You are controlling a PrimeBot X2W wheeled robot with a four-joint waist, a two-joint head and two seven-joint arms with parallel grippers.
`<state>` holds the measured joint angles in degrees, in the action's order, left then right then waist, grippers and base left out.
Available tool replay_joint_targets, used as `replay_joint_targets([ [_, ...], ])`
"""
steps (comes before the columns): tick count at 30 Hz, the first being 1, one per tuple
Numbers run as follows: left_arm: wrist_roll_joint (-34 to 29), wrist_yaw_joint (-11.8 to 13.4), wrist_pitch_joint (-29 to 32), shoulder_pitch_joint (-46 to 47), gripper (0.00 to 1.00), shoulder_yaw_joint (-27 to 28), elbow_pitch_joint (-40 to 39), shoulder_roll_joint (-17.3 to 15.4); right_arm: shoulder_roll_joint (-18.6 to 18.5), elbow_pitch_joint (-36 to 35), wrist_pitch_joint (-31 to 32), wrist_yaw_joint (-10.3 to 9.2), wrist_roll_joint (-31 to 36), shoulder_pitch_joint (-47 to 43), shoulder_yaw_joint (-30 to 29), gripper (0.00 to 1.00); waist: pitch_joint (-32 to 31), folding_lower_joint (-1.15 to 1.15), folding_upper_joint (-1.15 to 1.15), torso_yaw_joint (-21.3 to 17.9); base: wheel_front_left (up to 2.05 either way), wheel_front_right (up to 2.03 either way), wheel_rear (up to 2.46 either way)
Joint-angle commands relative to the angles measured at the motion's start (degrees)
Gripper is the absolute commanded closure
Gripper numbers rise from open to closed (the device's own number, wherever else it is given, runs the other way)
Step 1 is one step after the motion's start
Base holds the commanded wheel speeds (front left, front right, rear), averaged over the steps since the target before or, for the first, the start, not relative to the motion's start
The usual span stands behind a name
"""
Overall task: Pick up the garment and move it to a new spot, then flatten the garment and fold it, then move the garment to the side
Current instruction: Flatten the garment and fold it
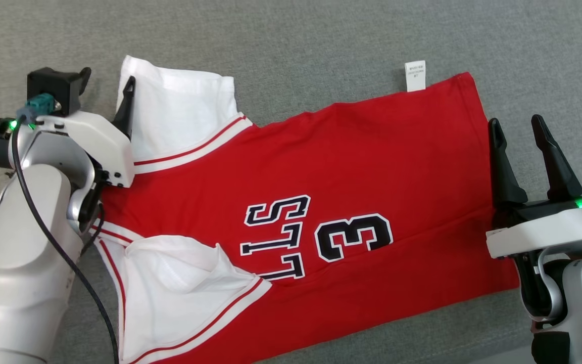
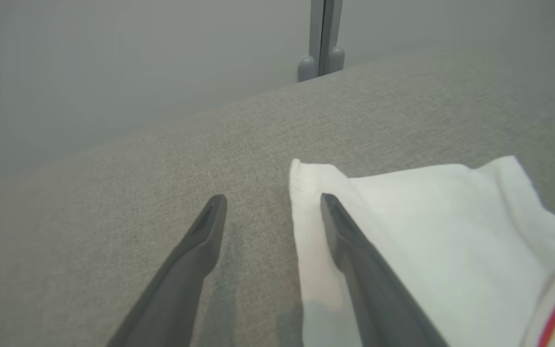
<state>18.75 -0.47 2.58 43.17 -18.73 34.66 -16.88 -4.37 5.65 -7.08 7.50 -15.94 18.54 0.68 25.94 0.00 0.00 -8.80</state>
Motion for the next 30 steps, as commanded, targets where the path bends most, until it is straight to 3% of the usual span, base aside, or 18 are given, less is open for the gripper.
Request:
replay_joint_targets([
  [1, -0.4, -0.5, 0.2, 2.1, 0.00, -0.1, 1.7, -0.4, 0.0, -0.4, -0.2, -0.02, 0.6, 0.8, 0.0, 0.00, 1.2, 0.00, 0.00, -1.0, 0.00, 0.00, 0.00],
  [13, -1.7, -3.1, -1.5, 8.1, 0.03, -3.3, 11.0, 0.2, 0.9, 1.6, -1.2, -0.02, 1.0, 1.0, -0.5, 0.00, 2.0, 0.00, 0.00, -2.0, 0.00, 0.00, 0.00],
  [14, -1.7, -3.3, -1.5, 8.1, 0.49, -3.6, 11.4, 0.4, 0.9, 1.7, -1.2, -0.02, 1.1, 1.1, -0.6, 0.00, 1.9, 0.00, 0.00, -1.9, 0.00, 0.00, 0.00],
  [15, -1.6, -3.6, -1.8, 8.2, 0.54, -3.8, 11.8, 0.4, 1.0, 1.8, -1.1, -0.02, 1.1, 1.1, -0.7, 0.00, 1.9, 0.00, 0.00, -1.8, 0.00, 0.00, 0.00],
  [16, -1.6, -3.6, -2.0, 8.3, 0.89, -3.9, 12.2, 0.5, 1.0, 1.9, -1.1, -0.02, 1.2, 1.2, -0.8, 0.00, 1.8, 0.00, 0.00, -1.8, 0.00, 0.00, 0.00],
  [17, -1.5, -3.8, -2.3, 8.5, 1.00, -4.0, 12.5, 0.5, 1.0, 2.0, -1.0, -0.02, 1.3, 1.3, -0.8, 0.00, 1.7, 0.00, 0.00, -1.7, 0.00, 0.00, 0.00],
  [30, 3.0, -5.8, -12.4, 7.5, 1.00, -2.9, 10.8, 2.9, -1.0, 5.5, 2.0, -0.02, -0.2, 3.7, -2.6, 0.00, -1.0, 0.00, 0.00, 2.3, 0.00, 0.00, 0.00],
])
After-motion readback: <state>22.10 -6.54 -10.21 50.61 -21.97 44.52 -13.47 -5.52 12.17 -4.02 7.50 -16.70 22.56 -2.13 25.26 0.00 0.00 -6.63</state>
